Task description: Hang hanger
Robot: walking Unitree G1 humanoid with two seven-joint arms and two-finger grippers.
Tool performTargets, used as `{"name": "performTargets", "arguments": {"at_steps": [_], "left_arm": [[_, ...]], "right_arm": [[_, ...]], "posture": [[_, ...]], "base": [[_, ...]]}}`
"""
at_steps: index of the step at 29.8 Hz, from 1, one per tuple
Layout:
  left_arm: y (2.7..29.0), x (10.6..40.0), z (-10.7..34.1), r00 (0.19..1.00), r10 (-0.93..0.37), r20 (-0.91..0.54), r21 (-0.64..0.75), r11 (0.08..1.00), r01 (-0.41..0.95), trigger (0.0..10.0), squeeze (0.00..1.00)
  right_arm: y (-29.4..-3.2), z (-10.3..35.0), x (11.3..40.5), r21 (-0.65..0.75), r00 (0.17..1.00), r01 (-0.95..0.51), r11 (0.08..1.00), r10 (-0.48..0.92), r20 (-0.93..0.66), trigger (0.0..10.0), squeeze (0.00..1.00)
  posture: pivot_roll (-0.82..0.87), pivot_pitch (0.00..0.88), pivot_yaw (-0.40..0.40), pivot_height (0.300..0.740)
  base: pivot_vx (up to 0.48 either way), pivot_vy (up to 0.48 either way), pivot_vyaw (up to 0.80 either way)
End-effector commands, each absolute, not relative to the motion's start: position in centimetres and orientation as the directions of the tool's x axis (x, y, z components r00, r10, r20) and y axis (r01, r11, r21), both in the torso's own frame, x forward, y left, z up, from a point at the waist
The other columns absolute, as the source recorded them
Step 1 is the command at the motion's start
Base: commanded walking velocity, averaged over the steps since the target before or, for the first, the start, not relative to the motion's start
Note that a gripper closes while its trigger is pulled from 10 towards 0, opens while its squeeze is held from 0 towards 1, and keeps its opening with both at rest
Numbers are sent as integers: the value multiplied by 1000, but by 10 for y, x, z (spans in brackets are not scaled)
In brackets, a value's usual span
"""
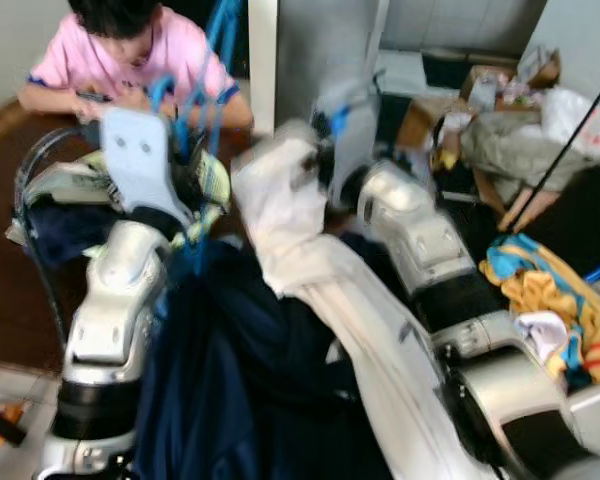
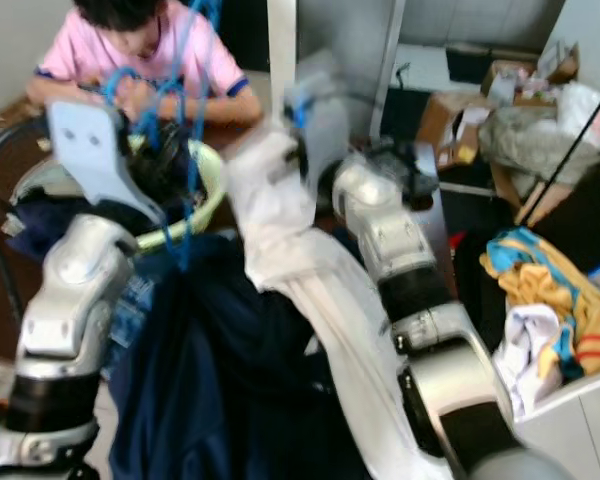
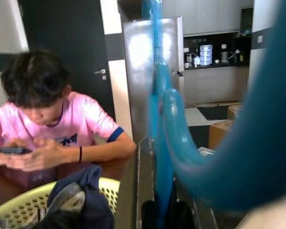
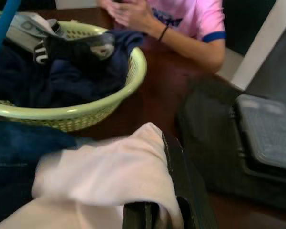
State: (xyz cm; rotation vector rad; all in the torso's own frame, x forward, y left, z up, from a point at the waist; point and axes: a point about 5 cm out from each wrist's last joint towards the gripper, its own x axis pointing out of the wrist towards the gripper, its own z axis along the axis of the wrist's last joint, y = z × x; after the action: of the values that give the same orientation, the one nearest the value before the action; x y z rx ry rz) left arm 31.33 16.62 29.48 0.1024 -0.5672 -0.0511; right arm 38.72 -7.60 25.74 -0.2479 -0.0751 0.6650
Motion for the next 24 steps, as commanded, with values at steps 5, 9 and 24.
{"name": "performTargets", "arguments": {"at_steps": [5,9,24], "left_arm": [[168,313,311,811,-117,573,155,987,32,10000,0],[158,313,314,795,-207,570,180,976,125,10000,0],[171,318,354,708,-535,461,456,827,329,10000,0]], "right_arm": [[-82,239,359,-284,684,-714,640,724,-86,10000,0],[-87,226,349,-303,650,-746,593,747,-140,10000,1000],[-138,239,308,-252,598,-783,569,800,-54,10000,1000]], "posture": [[49,77,-39,740],[45,77,-36,740],[42,80,-31,740]], "base": [[0,0,0],[0,0,0],[0,0,0]]}}
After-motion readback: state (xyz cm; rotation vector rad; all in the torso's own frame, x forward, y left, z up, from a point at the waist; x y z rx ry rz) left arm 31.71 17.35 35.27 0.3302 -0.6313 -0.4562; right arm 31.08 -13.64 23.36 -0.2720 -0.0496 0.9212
